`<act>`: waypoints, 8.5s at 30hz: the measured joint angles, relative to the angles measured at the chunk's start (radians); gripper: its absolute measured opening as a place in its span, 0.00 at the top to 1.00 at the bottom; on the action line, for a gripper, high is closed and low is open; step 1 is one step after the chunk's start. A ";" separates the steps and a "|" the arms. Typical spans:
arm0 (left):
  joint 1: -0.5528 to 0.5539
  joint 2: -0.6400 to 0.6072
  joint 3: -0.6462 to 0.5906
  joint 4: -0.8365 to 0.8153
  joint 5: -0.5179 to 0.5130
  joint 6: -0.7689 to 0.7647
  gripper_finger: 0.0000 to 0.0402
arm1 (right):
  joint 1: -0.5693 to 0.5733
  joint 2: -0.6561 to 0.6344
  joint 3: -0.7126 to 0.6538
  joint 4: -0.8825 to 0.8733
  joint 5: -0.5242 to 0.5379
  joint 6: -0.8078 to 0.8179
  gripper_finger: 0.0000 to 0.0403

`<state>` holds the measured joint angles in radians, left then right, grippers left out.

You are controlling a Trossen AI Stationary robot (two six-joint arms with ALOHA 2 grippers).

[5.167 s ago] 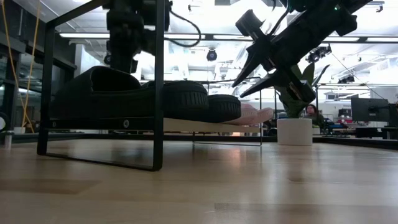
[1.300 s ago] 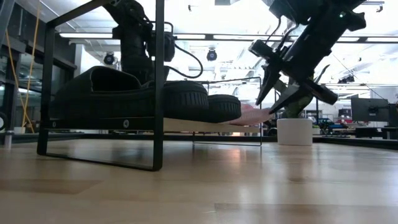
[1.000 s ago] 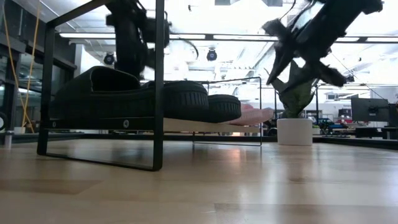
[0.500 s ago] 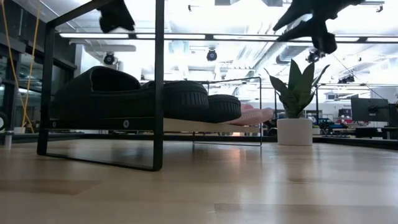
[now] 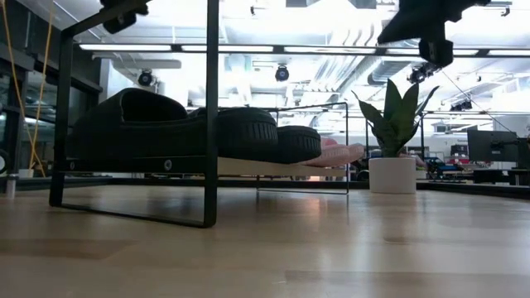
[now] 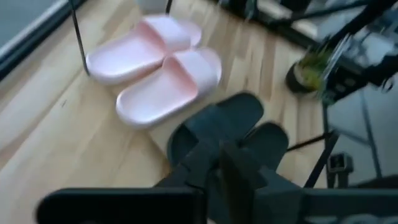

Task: Pick and place slides into the shelf
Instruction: Return to Home Position

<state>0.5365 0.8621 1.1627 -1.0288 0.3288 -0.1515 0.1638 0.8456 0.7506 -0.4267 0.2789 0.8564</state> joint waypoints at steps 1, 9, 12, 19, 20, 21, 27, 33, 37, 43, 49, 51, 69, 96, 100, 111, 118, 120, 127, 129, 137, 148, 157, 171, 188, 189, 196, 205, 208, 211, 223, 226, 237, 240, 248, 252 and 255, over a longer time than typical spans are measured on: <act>0.000 -0.015 -0.008 0.022 0.000 -0.014 0.96 | 0.000 -0.004 0.000 0.013 0.000 -0.012 0.99; 0.000 -0.141 -0.109 0.191 0.015 -0.127 0.99 | 0.000 -0.115 0.000 0.112 0.044 -0.168 1.00; 0.000 -0.206 -0.176 0.272 0.009 -0.172 0.99 | 0.000 -0.180 0.000 0.114 0.090 -0.222 1.00; 0.000 -0.382 -0.388 0.507 0.001 -0.305 1.00 | 0.000 -0.292 0.000 0.173 0.088 -0.263 1.00; 0.000 -0.405 -0.418 0.534 0.001 -0.321 1.00 | 0.000 -0.300 0.000 0.187 0.088 -0.273 1.00; 0.000 -0.427 -0.447 0.562 -0.002 -0.337 1.00 | 0.000 -0.307 0.000 0.199 0.088 -0.283 1.00; 0.000 -0.542 -0.577 0.720 -0.040 -0.404 1.00 | 0.000 -0.325 0.000 0.230 0.029 -0.281 1.00; 0.000 -0.604 -0.682 0.948 -0.052 -0.449 1.00 | 0.000 -0.323 0.000 0.230 -0.001 -0.255 1.00; 0.000 -0.623 -0.759 1.094 -0.054 -0.478 1.00 | 0.000 -0.325 0.000 0.230 -0.013 -0.255 1.00; -0.001 -0.621 -0.899 1.392 -0.080 -0.563 1.00 | 0.000 -0.325 0.000 0.217 -0.028 -0.284 1.00; -0.012 -0.621 -0.965 1.439 -0.103 -0.631 1.00 | 0.000 -0.325 0.000 0.183 -0.047 -0.294 1.00; -0.044 -0.620 -0.979 1.439 -0.122 -0.635 1.00 | 0.000 -0.328 0.000 0.167 -0.049 -0.283 1.00; -0.505 -0.611 -1.036 1.481 -0.575 -0.345 1.00 | 0.000 -0.427 0.000 0.059 -0.044 -0.225 1.00; -0.504 -0.611 -1.154 1.403 -0.393 -0.360 1.00 | 0.000 -0.584 0.002 0.036 -0.019 -0.176 1.00; -0.504 -0.611 -1.154 1.376 -0.382 -0.333 1.00 | 0.000 -0.606 0.001 0.007 -0.007 -0.175 1.00; -0.504 -0.670 -1.153 1.239 -0.362 -0.330 1.00 | 0.000 -0.735 0.001 0.011 0.002 -0.156 1.00; -0.504 -0.779 -1.153 1.116 -0.362 -0.327 1.00 | 0.000 -0.789 0.001 0.012 0.038 -0.160 1.00; -0.504 -0.805 -1.153 1.094 -0.362 -0.327 1.00 | 0.000 -0.799 0.000 0.013 0.040 -0.162 1.00; -0.504 -0.853 -1.143 1.023 -0.313 -0.327 1.00 | 0.000 -0.815 0.021 0.068 -0.027 -0.159 1.00; -0.504 -0.852 -1.142 1.015 -0.310 -0.324 1.00 | 0.000 -0.815 0.044 0.066 -0.025 -0.183 1.00; -0.504 -0.819 -1.142 1.021 -0.282 -0.246 1.00 | 0.000 -0.815 0.139 0.066 -0.107 -0.305 1.00; -0.504 -0.805 -1.143 1.022 -0.284 -0.247 1.00 | 0.000 -0.841 0.043 0.031 -0.186 -0.494 1.00; -0.504 -0.805 -1.143 1.022 -0.288 -0.247 1.00 | 0.000 -0.842 -0.208 0.289 -0.156 -0.578 1.00; -0.504 -0.805 -1.143 1.022 -0.288 -0.246 1.00 | 0.000 -0.842 -0.540 0.790 -0.199 -0.568 1.00; -0.504 -0.805 -1.143 1.022 -0.288 -0.246 1.00 | 0.000 -0.841 -0.734 1.042 -0.182 -0.577 1.00; -0.504 -0.805 -1.143 1.022 -0.288 -0.246 1.00 | 0.000 -0.841 -0.734 1.025 -0.182 -0.598 1.00; -0.504 -0.805 -1.143 1.022 -0.288 -0.246 1.00 | -0.001 -0.841 -0.734 0.866 -0.066 -0.701 1.00; -0.504 -0.805 -1.143 1.022 -0.288 -0.246 1.00 | -0.108 -0.841 -0.734 0.778 -0.054 -0.701 1.00; -0.504 -0.805 -1.143 1.022 -0.288 -0.246 1.00 | -0.173 -0.841 -0.734 0.749 -0.126 -0.642 1.00; -0.504 -0.805 -1.143 1.022 -0.288 -0.246 1.00 | -0.223 -0.841 -0.734 0.752 -0.224 -0.596 1.00; -0.504 -0.805 -1.143 1.022 -0.288 -0.246 1.00 | -0.249 -0.841 -0.734 0.603 -0.313 -0.602 1.00; -0.504 -0.805 -1.143 1.022 -0.288 -0.246 1.00 | -0.249 -0.841 -0.734 0.537 -0.296 -0.597 1.00; -0.504 -0.805 -1.143 1.022 -0.288 -0.246 1.00 | -0.249 -0.840 -0.733 0.420 -0.287 -0.642 1.00; -0.504 -0.805 -1.143 1.022 -0.288 -0.246 1.00 | -0.249 -0.840 -0.733 0.419 -0.287 -0.657 1.00; -0.504 -0.805 -1.143 1.022 -0.288 -0.246 1.00 | -0.249 -0.840 -0.733 0.419 -0.283 -0.653 1.00; -0.504 -0.805 -1.143 1.022 -0.288 -0.246 1.00 | -0.249 -0.840 -0.733 0.419 -0.281 -0.611 1.00; -0.504 -0.805 -1.143 1.022 -0.288 -0.246 1.00 | -0.249 -0.840 -0.733 0.419 -0.281 -0.627 1.00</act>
<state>0.0325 0.0569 0.0193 -0.0067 0.0410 -0.3977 -0.0853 0.0055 0.0177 -0.0081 -0.0020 0.2292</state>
